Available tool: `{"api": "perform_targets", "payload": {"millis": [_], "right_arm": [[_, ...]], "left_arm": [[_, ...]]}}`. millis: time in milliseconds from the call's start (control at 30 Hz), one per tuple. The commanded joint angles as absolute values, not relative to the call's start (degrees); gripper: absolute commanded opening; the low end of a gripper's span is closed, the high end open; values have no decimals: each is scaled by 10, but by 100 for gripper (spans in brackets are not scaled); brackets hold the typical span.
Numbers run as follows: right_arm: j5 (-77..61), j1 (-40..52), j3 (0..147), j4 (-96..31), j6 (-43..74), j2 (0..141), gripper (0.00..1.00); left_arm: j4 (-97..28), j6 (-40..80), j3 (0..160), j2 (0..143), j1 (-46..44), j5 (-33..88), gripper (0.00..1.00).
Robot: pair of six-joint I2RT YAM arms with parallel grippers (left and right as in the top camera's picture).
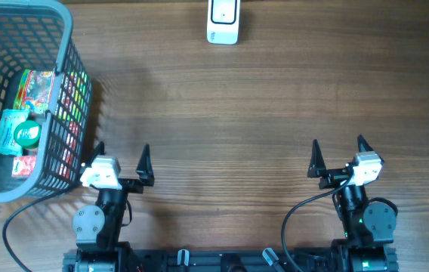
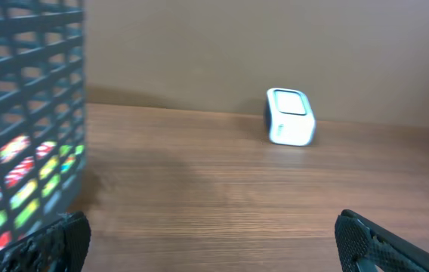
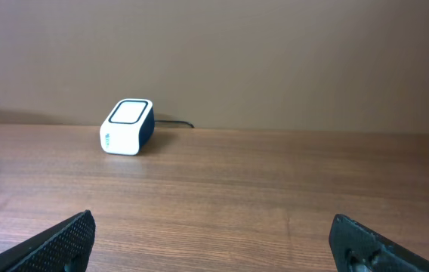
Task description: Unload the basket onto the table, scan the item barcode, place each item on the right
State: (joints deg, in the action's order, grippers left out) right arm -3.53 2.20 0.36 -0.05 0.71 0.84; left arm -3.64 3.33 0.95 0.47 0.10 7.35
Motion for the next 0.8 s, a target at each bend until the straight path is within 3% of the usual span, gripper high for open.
{"api": "perform_targets", "payload": {"millis": [0, 167, 367, 633, 767], "right_arm": [[-26, 20, 3, 1, 0, 3, 100], [-26, 20, 3, 1, 0, 3, 100], [-26, 20, 3, 1, 0, 3, 100], [-26, 20, 3, 1, 0, 3, 100], [-26, 20, 3, 1, 0, 3, 100]], "left_arm": [[-36, 37, 12, 5, -2, 162, 100], [-50, 60, 80, 56, -2, 172, 100], [-81, 98, 244, 243, -2, 208, 100], [-448, 122, 694, 513, -2, 302, 100], [-501, 109, 823, 576, -1, 303, 100]]}}
